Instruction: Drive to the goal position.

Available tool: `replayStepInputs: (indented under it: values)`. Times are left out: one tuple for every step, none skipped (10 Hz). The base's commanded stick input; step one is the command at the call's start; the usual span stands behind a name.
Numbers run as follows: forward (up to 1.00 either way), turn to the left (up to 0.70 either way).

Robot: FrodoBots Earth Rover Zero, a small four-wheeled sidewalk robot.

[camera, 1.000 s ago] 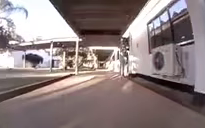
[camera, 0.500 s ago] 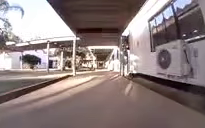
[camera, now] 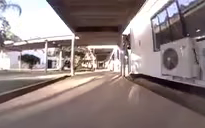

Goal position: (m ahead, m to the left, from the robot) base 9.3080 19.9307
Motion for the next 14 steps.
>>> replayStepInputs:
  values:
    - [0.7,0.0]
    - [0.7,0.0]
    - [0.7,0.0]
    - [0.7,0.0]
    - [0.7,0.0]
    - [0.7,0.0]
    - [0.7,0.0]
    - [0.7,0.0]
    - [0.7,0.0]
    - [0.7,0.0]
    - [0.7,0.0]
    - [0.7,0.0]
    - [0.7,0.0]
    - [0.7,0.0]
